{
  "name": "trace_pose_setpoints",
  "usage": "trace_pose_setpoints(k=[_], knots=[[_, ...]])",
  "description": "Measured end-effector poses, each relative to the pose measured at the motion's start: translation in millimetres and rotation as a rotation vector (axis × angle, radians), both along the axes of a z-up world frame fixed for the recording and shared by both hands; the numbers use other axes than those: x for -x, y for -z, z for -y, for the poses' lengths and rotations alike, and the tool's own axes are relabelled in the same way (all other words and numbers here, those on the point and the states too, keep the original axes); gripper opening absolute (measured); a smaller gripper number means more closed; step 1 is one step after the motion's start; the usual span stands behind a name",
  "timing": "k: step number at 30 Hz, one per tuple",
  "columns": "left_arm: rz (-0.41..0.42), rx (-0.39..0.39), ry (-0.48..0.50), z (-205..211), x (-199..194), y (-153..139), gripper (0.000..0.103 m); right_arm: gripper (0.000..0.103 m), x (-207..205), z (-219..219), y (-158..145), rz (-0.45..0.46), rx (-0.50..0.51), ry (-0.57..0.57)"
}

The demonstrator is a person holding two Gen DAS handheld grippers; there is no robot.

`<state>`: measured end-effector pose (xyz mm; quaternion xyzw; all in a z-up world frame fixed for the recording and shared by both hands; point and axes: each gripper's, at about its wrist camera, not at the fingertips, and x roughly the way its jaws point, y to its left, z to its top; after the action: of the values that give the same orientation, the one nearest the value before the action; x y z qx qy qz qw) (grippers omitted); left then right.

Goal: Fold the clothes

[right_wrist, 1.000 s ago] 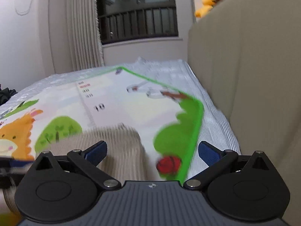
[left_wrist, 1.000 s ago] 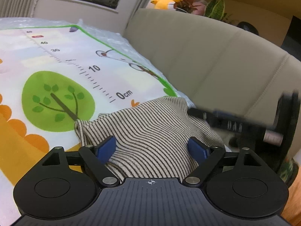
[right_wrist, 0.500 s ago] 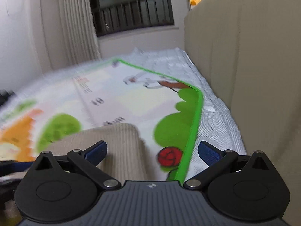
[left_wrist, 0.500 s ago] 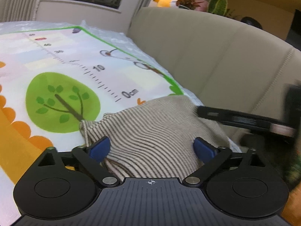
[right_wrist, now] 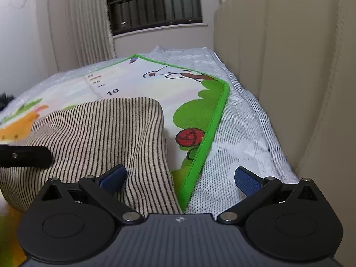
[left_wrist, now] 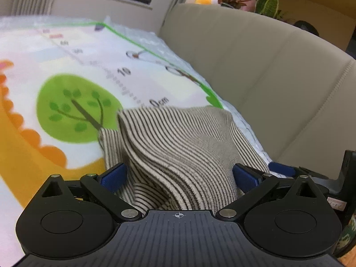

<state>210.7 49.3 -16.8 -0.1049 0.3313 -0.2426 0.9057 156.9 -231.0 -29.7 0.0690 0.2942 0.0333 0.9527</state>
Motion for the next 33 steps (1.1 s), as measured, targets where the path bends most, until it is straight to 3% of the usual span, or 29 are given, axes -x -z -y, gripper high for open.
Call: trace_pose_setpoints(k=[5,8,12,15,17,19,21,23,24,27,30,33], knots=[[0.034,-0.068,-0.02,-4.8,1.1,-10.6,0.103,0.103,-2.9,20.5,6.8,-0.053,-0.185,0.009],[0.043,-0.101,-0.019,-6.7,-2.3,-15.3,0.103,0.103,6.0,31.8,-5.8,-0.027,-0.264,-0.013],[0.06,-0.139,-0.026,-11.2,-2.0,-23.0,0.103,0.103,34.2,33.5,-30.4,0.043,-0.329,-0.044],[0.079,-0.167,-0.024,-13.3,-0.5,-30.2,0.103,0.102,51.7,24.0,-34.3,0.003,-0.364,-0.106],[0.088,-0.17,-0.023,-17.3,-0.7,-36.3,0.103,0.093,57.1,16.5,-28.6,-0.049,-0.424,-0.153],[0.096,-0.173,-0.021,-22.4,-2.4,-43.4,0.102,0.07,50.1,7.1,-14.6,-0.138,-0.504,-0.183],[0.109,-0.164,-0.014,-26.5,-6.3,-51.0,0.102,0.065,42.9,-1.8,-0.9,-0.222,-0.578,-0.209],[0.121,-0.144,0.0,-29.4,-10.2,-59.0,0.101,0.062,32.6,-4.3,9.1,-0.248,-0.598,-0.176],[0.127,-0.133,0.007,-30.9,-12.2,-63.1,0.1,0.055,28.9,-2.5,10.8,-0.239,-0.608,-0.156],[0.129,-0.106,0.06,-26.4,-23.6,-69.2,0.095,0.053,16.8,11.5,7.0,-0.191,-0.609,-0.097],[0.109,-0.073,0.102,-17.7,-43.3,-65.5,0.093,0.053,-1.6,26.1,-4.8,-0.12,-0.505,-0.032],[0.037,-0.001,0.143,-10.9,-65.6,-50.1,0.094,0.054,-31.6,34.0,-14.1,-0.075,-0.41,-0.001]])
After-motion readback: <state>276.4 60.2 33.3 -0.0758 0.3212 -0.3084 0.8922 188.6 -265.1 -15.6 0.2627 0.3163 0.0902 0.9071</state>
